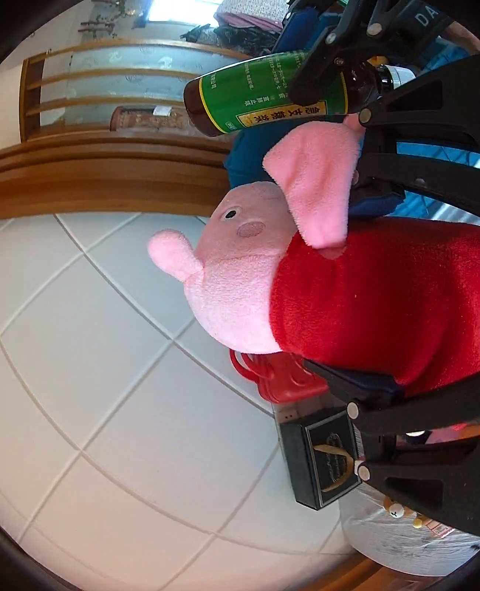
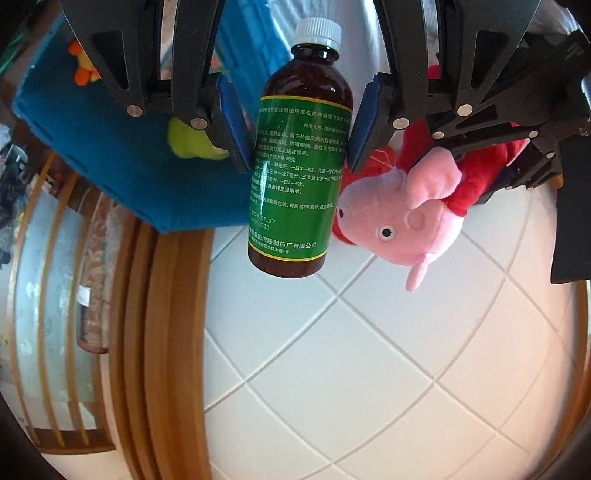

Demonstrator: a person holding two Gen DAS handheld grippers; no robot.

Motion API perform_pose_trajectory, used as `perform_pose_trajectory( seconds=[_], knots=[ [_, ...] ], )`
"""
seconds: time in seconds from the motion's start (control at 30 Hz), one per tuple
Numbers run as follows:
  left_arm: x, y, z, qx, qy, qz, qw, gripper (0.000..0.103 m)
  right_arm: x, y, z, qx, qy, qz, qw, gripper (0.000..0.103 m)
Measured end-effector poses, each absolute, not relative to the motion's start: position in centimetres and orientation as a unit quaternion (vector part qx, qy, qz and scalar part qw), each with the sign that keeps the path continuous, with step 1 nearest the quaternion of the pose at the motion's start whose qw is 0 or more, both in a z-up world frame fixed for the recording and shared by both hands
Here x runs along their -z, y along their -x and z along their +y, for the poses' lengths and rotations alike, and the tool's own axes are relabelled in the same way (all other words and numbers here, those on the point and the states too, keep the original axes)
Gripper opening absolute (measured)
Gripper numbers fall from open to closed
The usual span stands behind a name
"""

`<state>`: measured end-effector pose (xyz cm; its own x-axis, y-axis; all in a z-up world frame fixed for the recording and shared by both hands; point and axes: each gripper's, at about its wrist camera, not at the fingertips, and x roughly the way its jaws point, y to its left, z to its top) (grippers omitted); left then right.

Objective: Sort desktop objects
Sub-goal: 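Carry the plush and bottle over the blue bin and open both tools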

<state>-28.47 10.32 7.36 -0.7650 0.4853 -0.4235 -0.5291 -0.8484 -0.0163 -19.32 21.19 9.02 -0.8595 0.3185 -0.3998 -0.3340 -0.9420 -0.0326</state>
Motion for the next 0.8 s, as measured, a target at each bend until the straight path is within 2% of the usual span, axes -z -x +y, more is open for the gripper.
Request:
perform_pose_trajectory(
  seconds=[0.2,0.4,0.6,0.8],
  knots=[
    [-10.5,23.9,18.9,-0.924,0.179,0.068,0.331,0.065,-12.0,13.4,26.8,-0.954,0.181,0.016,0.239,0.052],
    [-11.3,21.1,26.5,-0.907,0.182,0.078,0.371,0.065,-11.7,11.0,33.3,-0.936,0.205,0.015,0.284,0.052],
    [-9.8,21.5,30.7,-0.898,0.218,0.086,0.373,0.065,-9.7,10.2,38.6,-0.925,0.24,0.015,0.293,0.052],
    [-6.3,23.8,32.9,-0.873,0.3,0.121,0.364,0.065,-7.4,11.3,42.0,-0.92,0.273,0.006,0.281,0.052]
  ],
)
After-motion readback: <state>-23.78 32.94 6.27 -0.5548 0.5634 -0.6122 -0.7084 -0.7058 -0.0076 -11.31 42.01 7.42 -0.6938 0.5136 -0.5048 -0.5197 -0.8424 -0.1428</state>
